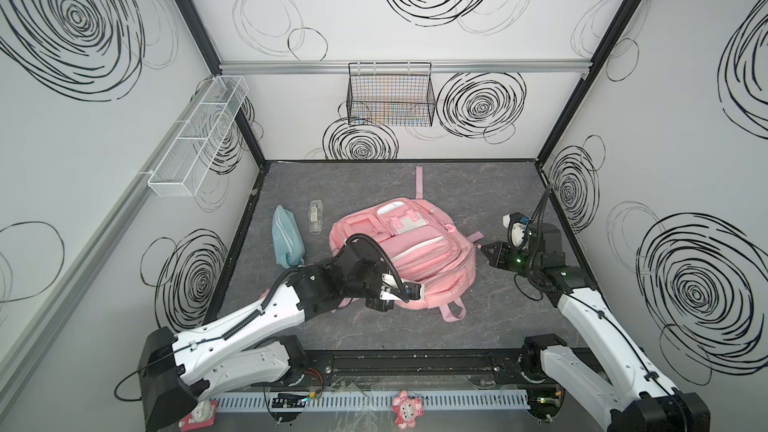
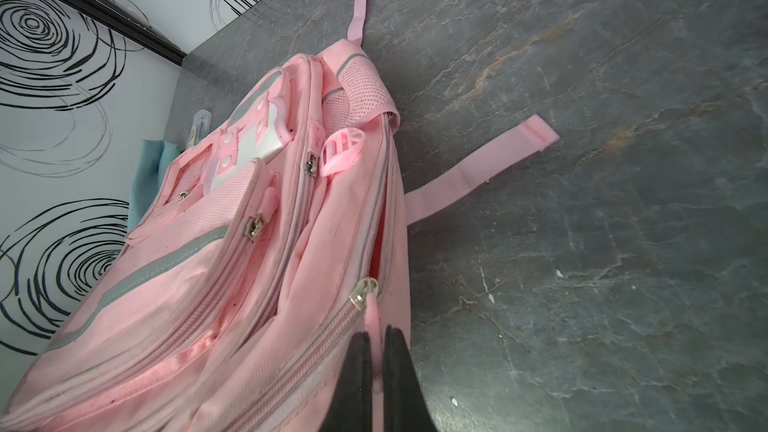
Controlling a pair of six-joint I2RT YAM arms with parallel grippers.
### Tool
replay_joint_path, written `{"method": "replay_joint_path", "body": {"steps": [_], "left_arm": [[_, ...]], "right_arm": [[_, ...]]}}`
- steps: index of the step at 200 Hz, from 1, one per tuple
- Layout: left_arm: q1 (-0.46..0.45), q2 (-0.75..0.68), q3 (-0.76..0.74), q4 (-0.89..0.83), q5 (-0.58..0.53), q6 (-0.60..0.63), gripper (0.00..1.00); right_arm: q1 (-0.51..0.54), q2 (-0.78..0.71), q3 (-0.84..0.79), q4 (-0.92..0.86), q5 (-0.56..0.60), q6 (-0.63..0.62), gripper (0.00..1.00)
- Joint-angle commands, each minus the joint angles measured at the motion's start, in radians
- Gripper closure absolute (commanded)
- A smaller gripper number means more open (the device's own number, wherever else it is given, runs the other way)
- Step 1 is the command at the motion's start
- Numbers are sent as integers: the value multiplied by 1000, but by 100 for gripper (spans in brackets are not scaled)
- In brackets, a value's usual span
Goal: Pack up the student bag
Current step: 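Reach the left gripper across the bag while the right keeps the zipper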
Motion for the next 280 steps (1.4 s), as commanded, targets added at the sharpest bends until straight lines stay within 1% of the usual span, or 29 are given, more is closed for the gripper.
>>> {"method": "replay_joint_path", "body": {"steps": [1,16,23,42,53,65,84,104,134,149,161,179,201,225,248,271,275,277,280], "left_arm": [[-3,-17,18,75,-18,-30,31],[-24,10,40,93,-57,-78,27],[-45,27,57,105,-80,-118,27],[-125,86,111,144,-122,-228,27],[-180,129,129,193,-188,-310,27],[-229,187,145,239,-252,-404,27],[-266,286,156,316,-317,-544,30],[-300,404,214,314,-382,-626,34],[-307,551,306,280,-469,-681,36],[-292,594,335,284,-492,-691,40],[-275,613,343,301,-517,-708,45],[-246,635,356,311,-514,-748,47],[-232,668,363,314,-497,-756,47],[-221,705,365,304,-452,-764,61],[-193,727,361,294,-402,-800,79],[-175,730,361,288,-351,-811,94],[-174,729,359,291,-343,-810,96],[-174,728,358,293,-340,-810,100],[-174,726,355,295,-335,-810,100]], "right_arm": [[38,-23,28,91,67,25,100],[117,-58,26,80,97,63,100],[153,-74,18,84,99,91,100],[220,-109,-22,108,83,181,100],[250,-128,-47,127,88,218,100],[269,-147,-68,143,101,243,100],[273,-159,-86,156,102,259,100],[273,-170,-81,156,99,260,100],[276,-185,-88,164,79,266,100],[282,-199,-96,165,74,274,100],[284,-214,-104,164,74,278,100],[284,-235,-114,154,75,279,100],[286,-259,-122,146,75,286,100],[286,-274,-120,137,77,288,100],[287,-279,-111,129,83,279,100],[288,-275,-106,124,91,267,100],[288,-274,-106,122,94,264,100],[287,-273,-106,122,95,263,100],[287,-272,-106,122,96,260,100]]}}
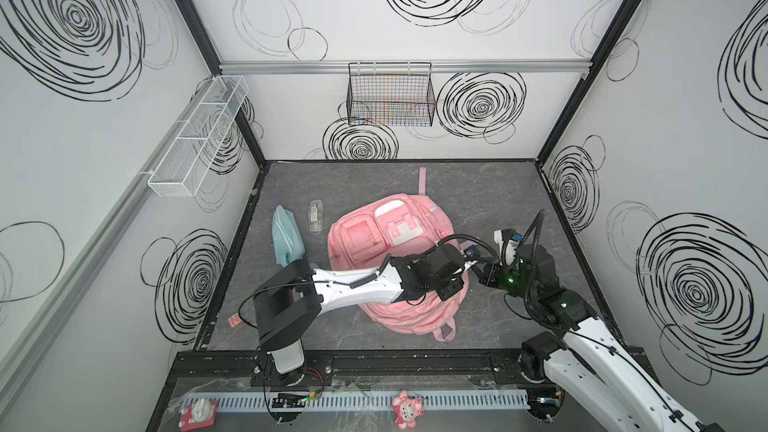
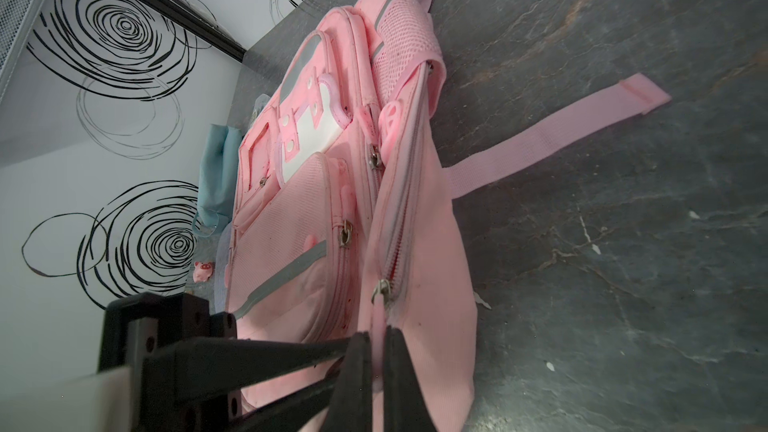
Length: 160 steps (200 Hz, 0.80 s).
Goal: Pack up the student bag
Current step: 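Reach the left gripper across the bag while the right keeps the zipper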
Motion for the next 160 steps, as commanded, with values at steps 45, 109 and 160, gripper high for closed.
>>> {"method": "replay_joint_path", "body": {"steps": [45,109,160], "left_arm": [[24,-27,-19,33,106,-31,100],[12,-154,-89,93,256,37,100],[20,-175,-80,62,264,67,100]], "right_arm": [[2,-2,43,86,41,-56,100],[-51,144,38,183,69,-150,100],[-133,248,56,247,41,-188,100]]}}
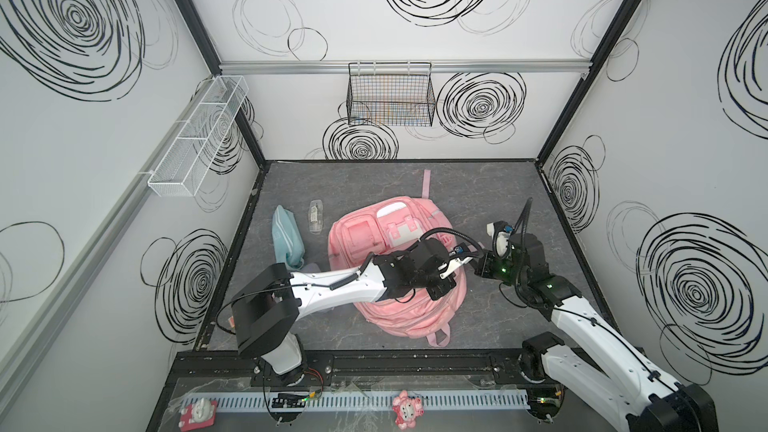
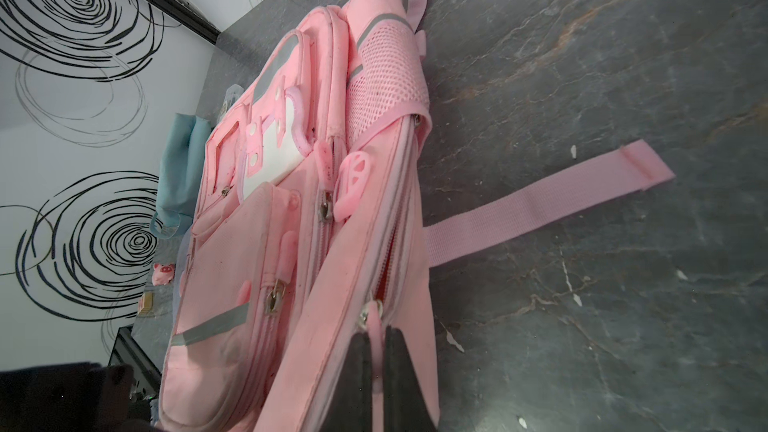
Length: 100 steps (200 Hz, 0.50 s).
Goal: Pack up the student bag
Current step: 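Reach the left gripper across the bag while the right keeps the zipper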
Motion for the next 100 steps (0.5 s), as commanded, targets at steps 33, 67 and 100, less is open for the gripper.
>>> {"method": "replay_joint_path", "body": {"steps": [33,67,100], "left_arm": [[-14,-79,12,16,148,66,100],[-2,-107,19,-12,177,103,100],[19,-116,19,-3,210,109,100]], "right_arm": [[-97,57,13,175,57,-55,100],[-105,157,17,275,60,-46,100],[-107,251,40,334,58,-31,100]]}}
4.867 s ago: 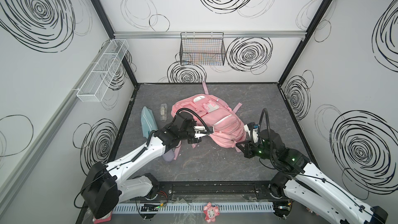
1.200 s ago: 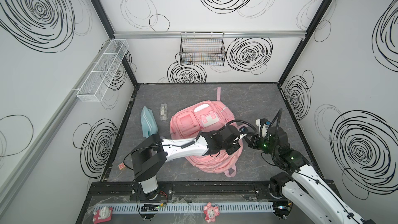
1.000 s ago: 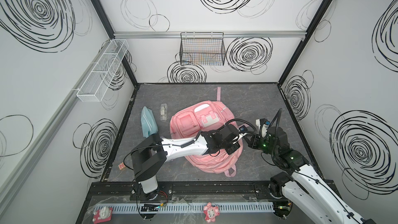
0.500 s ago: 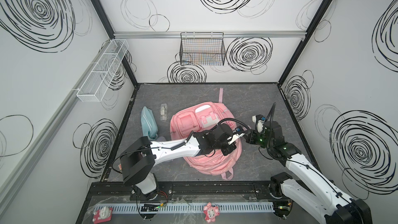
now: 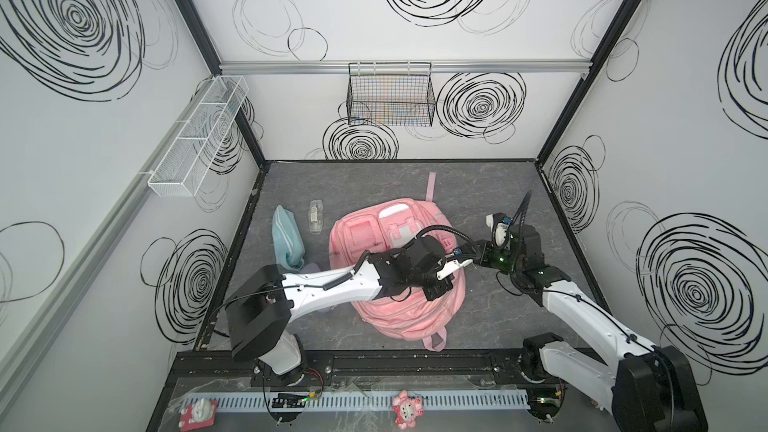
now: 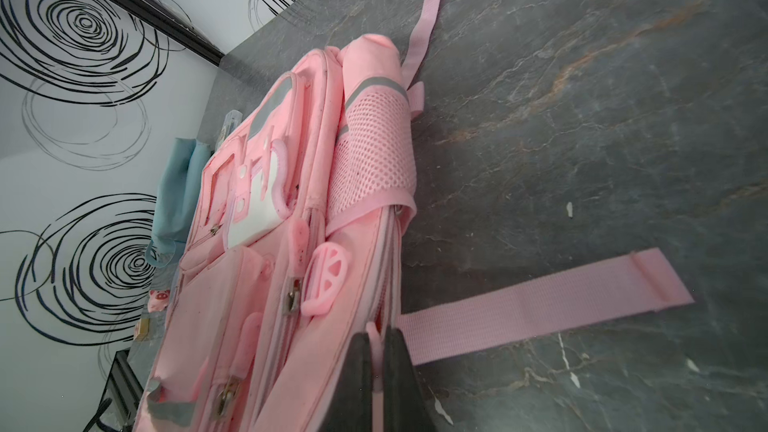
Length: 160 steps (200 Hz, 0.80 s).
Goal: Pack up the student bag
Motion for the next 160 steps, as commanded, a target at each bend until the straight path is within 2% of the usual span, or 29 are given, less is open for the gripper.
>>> {"method": "replay_joint_path", "body": {"steps": [1,30,69,115,124,135,141,146,155,160], "left_arm": [[1,-77,19,53,129,32,100],[36,-69,20,64,156,21,100],[34,-77,10,70,184,22,100],[38,-12,79,113,167,9,100],[42,8,103,120,140,-4,84],[53,21,124,120,126,-17,80],[59,20,124,125,121,-26,73],[65,13,119,135,117,-33,67],[76,-8,97,157,115,-50,63],[83,-23,80,170,115,-58,59]], "right_arm": [[-29,58,39,121,119,-4,100],[-33,117,72,73,116,-18,100],[-104,152,25,178,129,-1,100],[-201,267,85,251,103,3,100],[-214,288,98,262,93,2,100],[-230,314,122,258,79,-8,100],[-236,332,143,240,63,-22,100],[-243,346,164,215,51,-35,91],[-253,371,200,164,40,-52,62],[-257,378,217,137,34,-57,54]]}}
